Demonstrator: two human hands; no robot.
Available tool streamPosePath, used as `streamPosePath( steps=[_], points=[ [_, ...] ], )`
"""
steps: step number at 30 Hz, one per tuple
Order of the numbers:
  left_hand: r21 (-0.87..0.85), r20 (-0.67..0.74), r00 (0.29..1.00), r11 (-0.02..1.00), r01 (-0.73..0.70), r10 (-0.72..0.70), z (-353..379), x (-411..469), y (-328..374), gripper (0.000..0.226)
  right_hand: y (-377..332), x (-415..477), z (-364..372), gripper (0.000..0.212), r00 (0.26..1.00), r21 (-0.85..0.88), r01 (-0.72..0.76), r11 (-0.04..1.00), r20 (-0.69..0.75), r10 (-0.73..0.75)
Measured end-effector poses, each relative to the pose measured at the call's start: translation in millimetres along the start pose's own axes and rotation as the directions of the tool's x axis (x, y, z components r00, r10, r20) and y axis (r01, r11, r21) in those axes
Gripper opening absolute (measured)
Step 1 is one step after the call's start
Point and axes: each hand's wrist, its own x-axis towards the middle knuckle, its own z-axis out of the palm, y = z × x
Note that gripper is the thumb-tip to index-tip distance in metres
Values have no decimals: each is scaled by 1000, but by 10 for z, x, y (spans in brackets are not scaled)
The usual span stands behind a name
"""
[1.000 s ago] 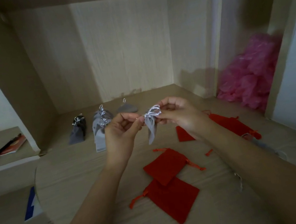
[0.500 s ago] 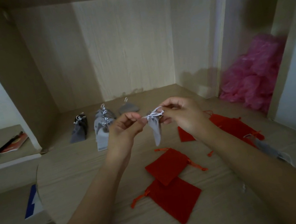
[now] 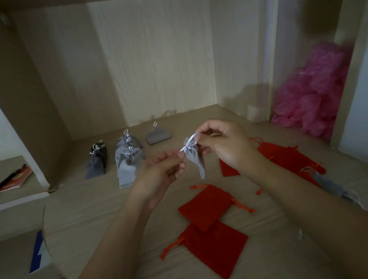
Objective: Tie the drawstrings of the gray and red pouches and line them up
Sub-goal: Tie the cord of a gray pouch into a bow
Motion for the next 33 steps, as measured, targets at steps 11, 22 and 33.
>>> streamPosePath(
  steps=[11,22,33],
  points=[
    [-72,96,986,987,142,-135,12,-29,43,9,51,7,-44,29,994,-124,110,986,3,-110],
    [-78,143,967,971,225,-212,9,-49,51,12,35,-13,-37,28,989,-139,146,979,32,-143],
    [207,-58,994,975,-77,91,44,-21,-16,7,94,6,-55,28,1000,-80,26,996,9,-25]
  ],
)
